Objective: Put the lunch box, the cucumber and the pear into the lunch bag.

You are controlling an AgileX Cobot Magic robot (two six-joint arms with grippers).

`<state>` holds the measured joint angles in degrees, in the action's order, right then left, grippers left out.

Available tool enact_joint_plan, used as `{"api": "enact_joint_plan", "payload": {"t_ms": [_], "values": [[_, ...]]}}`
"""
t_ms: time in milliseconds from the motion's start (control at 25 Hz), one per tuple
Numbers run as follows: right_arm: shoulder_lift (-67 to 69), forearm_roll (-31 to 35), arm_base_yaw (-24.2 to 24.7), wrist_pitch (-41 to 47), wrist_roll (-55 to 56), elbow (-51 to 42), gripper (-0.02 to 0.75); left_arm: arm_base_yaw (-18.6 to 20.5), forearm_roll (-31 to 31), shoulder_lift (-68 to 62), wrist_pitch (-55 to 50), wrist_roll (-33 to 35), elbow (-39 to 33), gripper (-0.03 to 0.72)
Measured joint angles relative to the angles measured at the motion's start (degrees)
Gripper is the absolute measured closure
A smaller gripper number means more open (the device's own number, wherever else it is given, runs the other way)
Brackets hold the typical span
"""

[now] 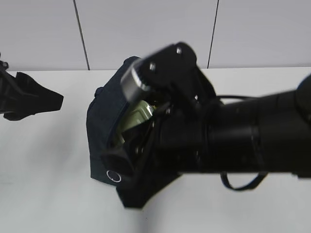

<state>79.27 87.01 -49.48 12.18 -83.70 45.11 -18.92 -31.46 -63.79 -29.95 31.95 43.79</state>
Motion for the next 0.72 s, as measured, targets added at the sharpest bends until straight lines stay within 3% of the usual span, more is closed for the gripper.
{"api": "enact_joint_plan", "payload": {"t_ms": [80,160,440,720], "values": [[0.4,9.8,-3.9,-5.0,-12.0,-2.5,0.373,0.0,0.0,1.6,0.0,0.0,-0.8,0.369],[2.1,14.3,-6.1,-7.2,-16.2,-3.2,0.386,0.0,0.0,2.6,-0.1,0.0,-1.0,0.369],[12.0,16.8,-6.7,-8.5,-19.0,-3.2,0.459,0.0,-0.1,3.9,-0.8,0.0,-1.0,0.37],[12.7,16.9,-6.8,-7.4,-17.4,-3.2,0.468,0.0,-0.1,3.9,-2.7,0.0,-1.0,0.409]]}}
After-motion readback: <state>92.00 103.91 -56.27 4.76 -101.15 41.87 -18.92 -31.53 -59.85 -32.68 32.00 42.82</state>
